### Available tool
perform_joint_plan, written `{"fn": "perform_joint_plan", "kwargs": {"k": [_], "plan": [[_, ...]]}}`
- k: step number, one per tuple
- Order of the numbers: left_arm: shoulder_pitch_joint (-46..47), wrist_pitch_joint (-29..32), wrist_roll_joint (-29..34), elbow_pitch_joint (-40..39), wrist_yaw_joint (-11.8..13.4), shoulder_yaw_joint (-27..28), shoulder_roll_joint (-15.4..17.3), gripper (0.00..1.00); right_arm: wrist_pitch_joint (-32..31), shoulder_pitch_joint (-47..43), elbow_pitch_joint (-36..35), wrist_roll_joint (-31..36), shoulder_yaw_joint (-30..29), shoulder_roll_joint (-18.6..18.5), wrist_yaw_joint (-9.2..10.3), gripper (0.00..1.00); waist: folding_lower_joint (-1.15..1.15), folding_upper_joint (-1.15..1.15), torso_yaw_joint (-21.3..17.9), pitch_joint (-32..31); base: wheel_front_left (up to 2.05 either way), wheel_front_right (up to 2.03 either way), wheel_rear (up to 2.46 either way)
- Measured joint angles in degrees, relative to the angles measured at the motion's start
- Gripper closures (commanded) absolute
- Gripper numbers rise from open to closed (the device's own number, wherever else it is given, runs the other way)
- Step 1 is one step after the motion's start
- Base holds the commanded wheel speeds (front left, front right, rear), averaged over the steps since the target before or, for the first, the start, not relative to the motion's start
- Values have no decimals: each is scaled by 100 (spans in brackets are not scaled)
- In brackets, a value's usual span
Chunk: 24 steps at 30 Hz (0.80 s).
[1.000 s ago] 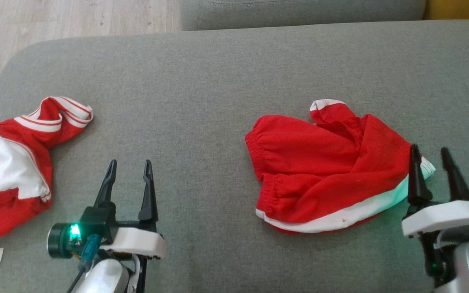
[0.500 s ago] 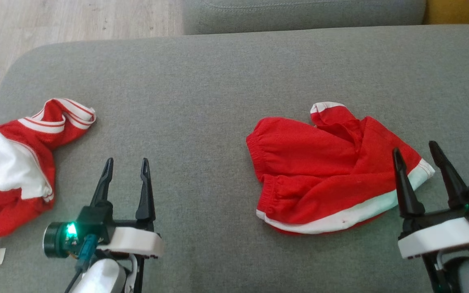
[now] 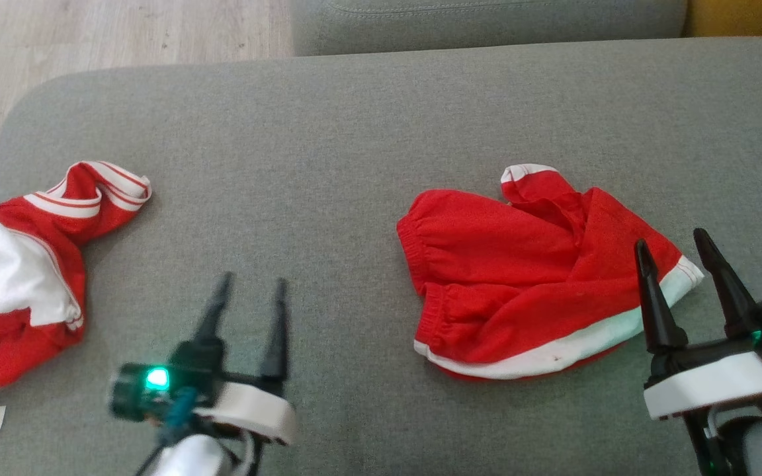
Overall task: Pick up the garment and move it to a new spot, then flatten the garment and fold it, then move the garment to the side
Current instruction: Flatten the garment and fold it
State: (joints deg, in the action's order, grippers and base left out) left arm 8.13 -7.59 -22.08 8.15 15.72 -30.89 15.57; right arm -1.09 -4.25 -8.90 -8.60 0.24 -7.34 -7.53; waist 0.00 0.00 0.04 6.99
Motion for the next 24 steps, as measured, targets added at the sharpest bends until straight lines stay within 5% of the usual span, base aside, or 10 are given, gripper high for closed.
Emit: {"fn": "perform_joint_plan", "kwargs": {"k": [10,22,24], "plan": [[625,1235,-104,229,-1293,-1449,-594,0,-52,8,1,-63,85,12,0,0,0,0,-94,108,0,0,0],[1250,1737,-675,1490,-1848,-1534,-924,0,-103,18,76,-209,119,41,0,0,1,0,-415,293,0,0,0],[1349,1719,-789,1592,-1940,-1519,-980,100,-103,19,99,-211,120,62,0,0,0,0,-452,297,0,0,0]]}}
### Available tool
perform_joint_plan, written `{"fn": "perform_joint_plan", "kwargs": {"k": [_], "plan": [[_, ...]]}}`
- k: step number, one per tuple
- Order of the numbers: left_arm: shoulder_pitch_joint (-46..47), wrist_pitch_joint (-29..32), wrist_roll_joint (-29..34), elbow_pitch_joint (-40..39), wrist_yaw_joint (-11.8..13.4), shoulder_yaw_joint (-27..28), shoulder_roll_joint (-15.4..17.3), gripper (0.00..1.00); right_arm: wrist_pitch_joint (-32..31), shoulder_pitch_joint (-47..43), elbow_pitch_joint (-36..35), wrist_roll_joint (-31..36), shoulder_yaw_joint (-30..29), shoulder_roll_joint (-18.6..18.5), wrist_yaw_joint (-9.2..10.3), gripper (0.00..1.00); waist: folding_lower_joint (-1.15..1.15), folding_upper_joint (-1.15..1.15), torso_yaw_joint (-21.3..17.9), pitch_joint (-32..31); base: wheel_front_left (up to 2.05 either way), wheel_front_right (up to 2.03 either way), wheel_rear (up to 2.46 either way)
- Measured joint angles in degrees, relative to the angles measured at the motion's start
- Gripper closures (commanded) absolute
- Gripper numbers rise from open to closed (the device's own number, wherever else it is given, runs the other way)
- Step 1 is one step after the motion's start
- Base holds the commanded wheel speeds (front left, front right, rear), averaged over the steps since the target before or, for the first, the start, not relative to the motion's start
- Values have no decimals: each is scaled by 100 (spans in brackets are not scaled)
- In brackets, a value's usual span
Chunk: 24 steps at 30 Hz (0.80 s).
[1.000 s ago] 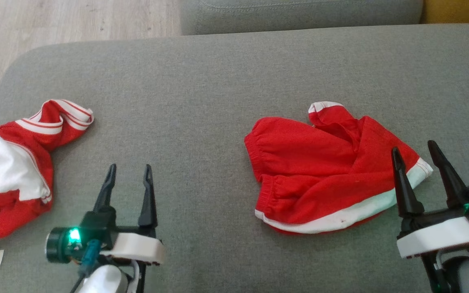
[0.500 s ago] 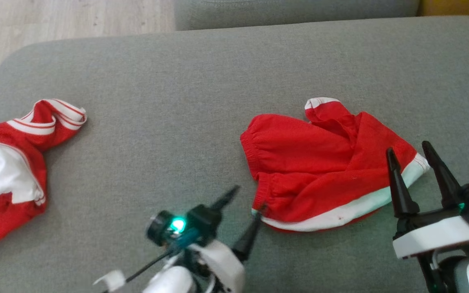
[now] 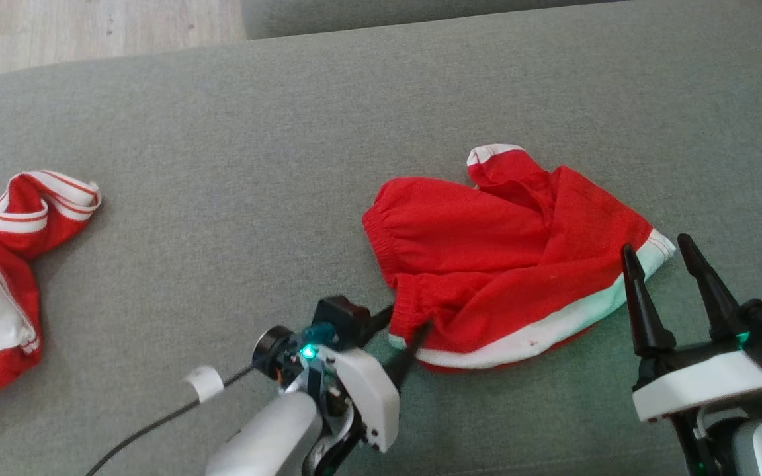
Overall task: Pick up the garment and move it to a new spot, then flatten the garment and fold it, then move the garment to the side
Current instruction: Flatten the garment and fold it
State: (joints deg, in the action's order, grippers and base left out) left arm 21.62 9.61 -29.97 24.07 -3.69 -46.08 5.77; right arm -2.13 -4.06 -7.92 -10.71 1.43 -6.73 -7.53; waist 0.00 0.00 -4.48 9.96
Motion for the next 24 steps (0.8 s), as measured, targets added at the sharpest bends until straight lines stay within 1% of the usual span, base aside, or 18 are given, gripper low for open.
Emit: {"fn": "perform_joint_plan", "kwargs": {"k": [2,4,10,13,15,16,18,24], "plan": [[101,-9,-175,89,-81,22,-66,100,-1,1,31,-44,0,26,0,0,0,0,-27,3,0,0,0],[208,-75,-250,163,-104,91,-115,100,-19,3,47,-48,11,34,0,0,0,0,-54,2,0,0,0],[556,-363,-393,434,-73,369,-163,100,-38,30,98,-91,33,37,0,0,0,0,-162,-8,0,0,0],[704,-536,-503,635,57,549,-211,100,-42,35,123,-99,33,43,0,0,0,0,-234,-12,0,0,0],[764,-649,-579,808,178,680,-242,100,-42,36,142,-109,34,53,0,0,0,0,-283,-14,0,0,0],[769,-737,-670,978,281,818,-254,100,-42,37,149,-140,34,57,0,0,0,0,-323,-20,0,0,0],[767,-770,-708,1072,328,898,-252,100,-42,37,152,-141,34,60,0,0,0,0,-338,-24,0,0,0],[746,-1007,-924,1311,580,1315,-108,100,-42,35,194,-141,0,79,0,0,0,0,-326,-21,0,0,0]]}}
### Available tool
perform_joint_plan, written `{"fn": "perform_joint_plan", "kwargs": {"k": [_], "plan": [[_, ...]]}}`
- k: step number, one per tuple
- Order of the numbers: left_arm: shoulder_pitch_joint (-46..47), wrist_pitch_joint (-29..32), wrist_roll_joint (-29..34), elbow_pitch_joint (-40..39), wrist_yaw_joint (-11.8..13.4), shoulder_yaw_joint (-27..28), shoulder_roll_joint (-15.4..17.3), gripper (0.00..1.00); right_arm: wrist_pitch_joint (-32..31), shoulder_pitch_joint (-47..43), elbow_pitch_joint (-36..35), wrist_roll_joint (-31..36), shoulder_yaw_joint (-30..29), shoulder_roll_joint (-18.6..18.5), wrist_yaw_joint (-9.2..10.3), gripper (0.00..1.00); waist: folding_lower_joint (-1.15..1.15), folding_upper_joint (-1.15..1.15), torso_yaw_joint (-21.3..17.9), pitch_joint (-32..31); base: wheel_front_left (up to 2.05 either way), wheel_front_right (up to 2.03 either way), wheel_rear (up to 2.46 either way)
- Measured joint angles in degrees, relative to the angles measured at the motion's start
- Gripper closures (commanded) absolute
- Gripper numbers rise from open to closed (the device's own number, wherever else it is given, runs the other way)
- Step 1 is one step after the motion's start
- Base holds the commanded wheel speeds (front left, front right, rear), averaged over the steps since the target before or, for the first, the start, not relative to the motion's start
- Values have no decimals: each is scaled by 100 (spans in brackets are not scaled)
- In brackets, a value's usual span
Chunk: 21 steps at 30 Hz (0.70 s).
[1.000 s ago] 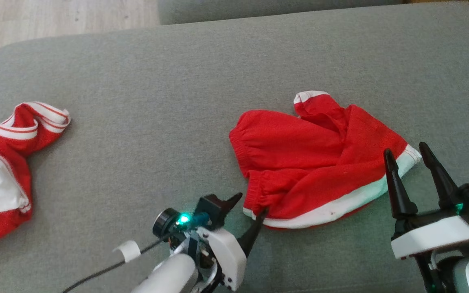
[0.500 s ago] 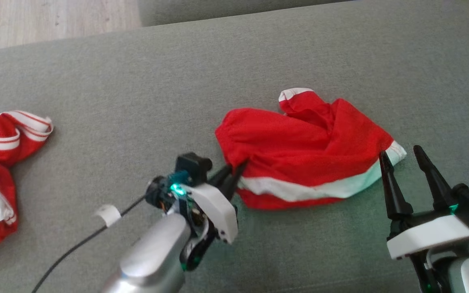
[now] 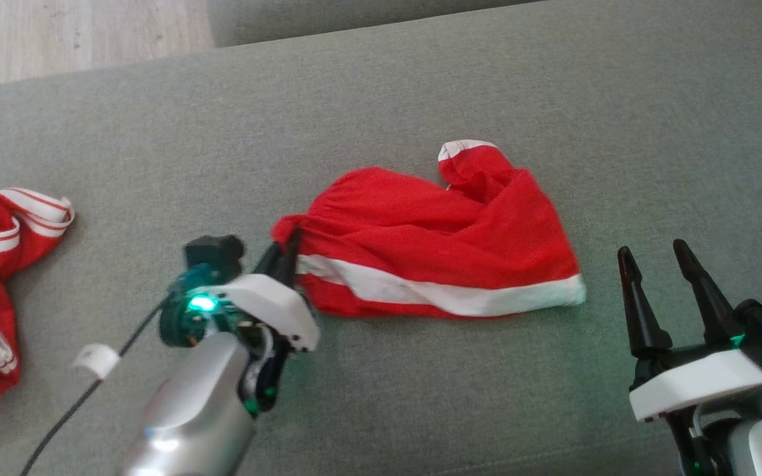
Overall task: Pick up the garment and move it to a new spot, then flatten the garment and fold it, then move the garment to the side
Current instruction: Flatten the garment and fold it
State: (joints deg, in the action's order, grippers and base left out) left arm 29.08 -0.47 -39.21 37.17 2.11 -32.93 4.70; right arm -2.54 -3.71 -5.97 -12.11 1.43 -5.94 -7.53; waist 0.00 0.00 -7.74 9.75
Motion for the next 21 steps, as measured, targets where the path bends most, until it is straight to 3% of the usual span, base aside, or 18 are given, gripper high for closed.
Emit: {"fn": "perform_joint_plan", "kwargs": {"k": [9,10,11,12,17,21], "plan": [[-541,-170,-219,-112,299,372,428,100,-1,-5,19,0,-54,18,0,0,0,0,222,-59,0,0,0],[-615,-171,-219,-153,298,366,432,88,-1,-6,18,1,-62,18,0,0,0,0,254,-67,0,0,0],[-677,-210,-226,-210,294,364,426,25,-1,-7,16,1,-65,18,0,0,0,0,288,-74,0,0,0],[-719,-236,-231,-266,297,348,423,0,-1,-7,15,1,-64,18,0,0,0,0,320,-77,0,0,0],[-812,-656,-70,-570,516,339,430,0,-9,-3,-1,10,2,7,0,0,0,0,430,-103,0,0,0],[-999,-1140,380,-975,911,332,608,0,-33,28,-68,63,38,-21,0,0,0,0,494,-143,0,0,0]]}}
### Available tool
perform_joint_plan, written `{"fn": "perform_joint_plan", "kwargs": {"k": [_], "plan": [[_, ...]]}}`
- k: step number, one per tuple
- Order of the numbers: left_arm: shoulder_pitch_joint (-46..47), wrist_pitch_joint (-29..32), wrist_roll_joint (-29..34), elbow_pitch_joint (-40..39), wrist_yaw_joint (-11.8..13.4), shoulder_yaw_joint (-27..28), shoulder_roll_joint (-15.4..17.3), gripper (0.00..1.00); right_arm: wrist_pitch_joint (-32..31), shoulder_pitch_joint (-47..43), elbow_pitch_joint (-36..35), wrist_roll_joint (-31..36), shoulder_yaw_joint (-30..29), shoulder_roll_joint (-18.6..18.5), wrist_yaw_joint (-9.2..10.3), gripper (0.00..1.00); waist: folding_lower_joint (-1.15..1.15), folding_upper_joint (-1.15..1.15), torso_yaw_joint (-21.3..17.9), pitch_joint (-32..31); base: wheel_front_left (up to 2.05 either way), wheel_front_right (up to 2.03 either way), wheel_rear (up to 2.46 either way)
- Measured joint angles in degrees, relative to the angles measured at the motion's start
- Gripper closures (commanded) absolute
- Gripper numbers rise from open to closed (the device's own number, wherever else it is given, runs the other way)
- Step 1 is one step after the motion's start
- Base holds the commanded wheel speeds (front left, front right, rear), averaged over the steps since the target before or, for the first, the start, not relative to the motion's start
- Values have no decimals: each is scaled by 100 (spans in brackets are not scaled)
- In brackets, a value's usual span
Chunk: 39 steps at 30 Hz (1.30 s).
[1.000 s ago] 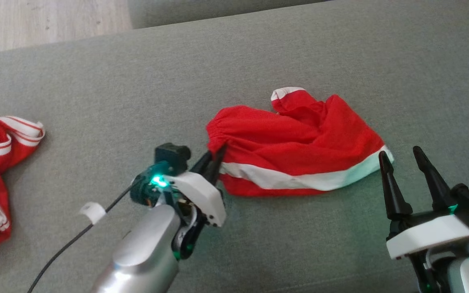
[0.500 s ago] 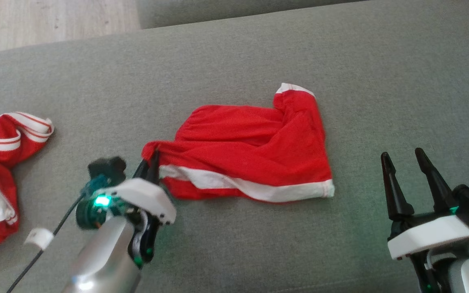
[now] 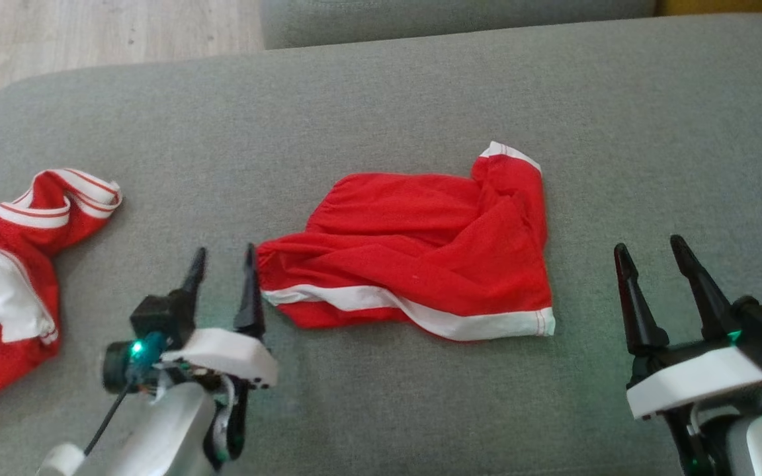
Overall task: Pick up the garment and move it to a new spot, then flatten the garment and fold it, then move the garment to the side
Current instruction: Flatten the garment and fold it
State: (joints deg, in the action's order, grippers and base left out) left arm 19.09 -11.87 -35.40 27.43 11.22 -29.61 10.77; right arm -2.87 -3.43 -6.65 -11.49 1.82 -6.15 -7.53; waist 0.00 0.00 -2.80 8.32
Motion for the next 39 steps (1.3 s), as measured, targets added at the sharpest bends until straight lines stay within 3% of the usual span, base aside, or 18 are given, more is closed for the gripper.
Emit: {"fn": "perform_joint_plan", "kwargs": {"k": [11,19,28,34,39], "plan": [[-844,-197,934,-1496,945,121,845,0,-76,34,-183,99,99,-5,0,0,0,0,180,-113,0,0,0],[-1122,182,975,-2075,1099,82,1021,0,-119,26,-223,99,113,-5,0,0,0,0,195,-80,0,0,0],[-1134,378,960,-2245,1082,-23,1059,0,-119,26,-224,98,112,-4,0,0,0,0,158,-60,0,0,0],[-998,1195,623,-1889,447,-604,876,0,-126,27,-223,96,115,-4,0,0,0,0,177,8,0,0,0],[-601,1466,535,-1366,226,-761,659,0,-126,37,-216,76,154,-4,0,0,0,0,157,81,0,0,0]]}}
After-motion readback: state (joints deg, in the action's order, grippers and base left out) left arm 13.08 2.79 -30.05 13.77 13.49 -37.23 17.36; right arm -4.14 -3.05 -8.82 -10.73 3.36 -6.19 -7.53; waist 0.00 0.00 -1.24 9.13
